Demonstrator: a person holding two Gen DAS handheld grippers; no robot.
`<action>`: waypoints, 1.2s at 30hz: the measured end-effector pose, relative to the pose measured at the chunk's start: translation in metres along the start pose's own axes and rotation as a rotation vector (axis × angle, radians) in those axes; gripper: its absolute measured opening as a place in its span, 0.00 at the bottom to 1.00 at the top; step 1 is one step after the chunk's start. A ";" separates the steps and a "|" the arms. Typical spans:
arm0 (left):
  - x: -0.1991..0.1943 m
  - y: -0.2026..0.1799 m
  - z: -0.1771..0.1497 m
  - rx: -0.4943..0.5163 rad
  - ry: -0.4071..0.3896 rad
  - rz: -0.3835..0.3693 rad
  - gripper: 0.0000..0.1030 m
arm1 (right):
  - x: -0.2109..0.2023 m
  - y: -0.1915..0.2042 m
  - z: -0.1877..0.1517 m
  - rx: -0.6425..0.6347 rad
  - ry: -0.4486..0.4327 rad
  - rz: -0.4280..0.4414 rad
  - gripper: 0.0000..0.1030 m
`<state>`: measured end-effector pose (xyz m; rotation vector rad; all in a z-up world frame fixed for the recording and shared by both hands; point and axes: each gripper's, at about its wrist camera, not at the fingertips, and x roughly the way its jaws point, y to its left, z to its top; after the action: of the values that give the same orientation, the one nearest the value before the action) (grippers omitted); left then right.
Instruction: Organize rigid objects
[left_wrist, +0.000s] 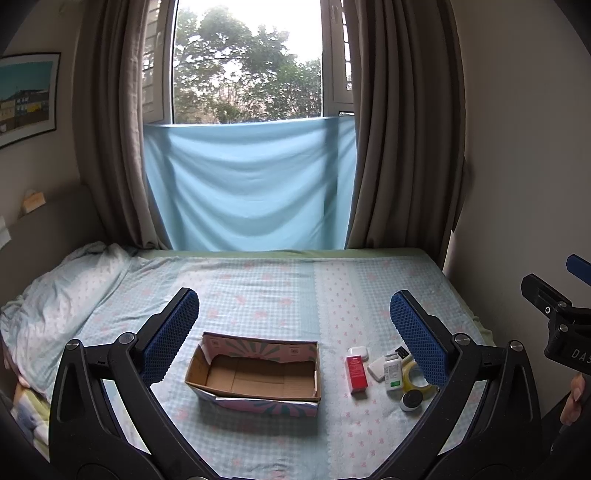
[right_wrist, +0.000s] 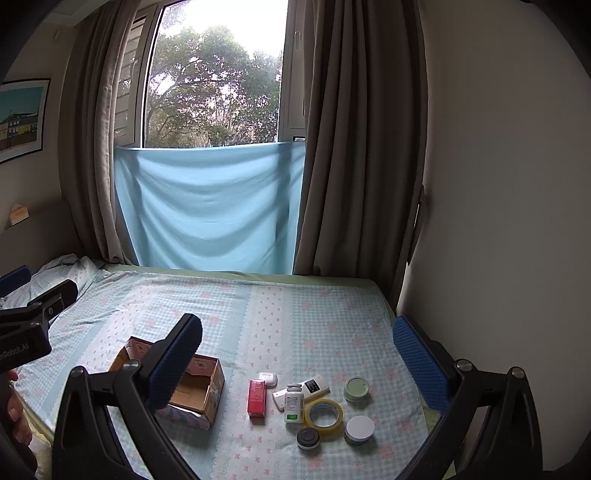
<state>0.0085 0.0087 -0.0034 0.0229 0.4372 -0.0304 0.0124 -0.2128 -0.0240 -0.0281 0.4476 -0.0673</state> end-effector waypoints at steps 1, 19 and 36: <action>0.000 0.000 0.000 0.000 0.000 -0.001 1.00 | 0.000 0.001 0.000 0.000 -0.001 -0.001 1.00; 0.033 0.010 0.011 0.023 0.063 -0.015 1.00 | 0.014 -0.002 0.001 0.051 0.031 -0.034 1.00; 0.208 -0.070 -0.049 0.065 0.449 -0.163 1.00 | 0.131 -0.080 -0.071 0.234 0.324 -0.170 1.00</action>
<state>0.1738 -0.0645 -0.1372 0.0587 0.8860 -0.2029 0.0945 -0.3031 -0.1409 0.1772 0.7580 -0.2938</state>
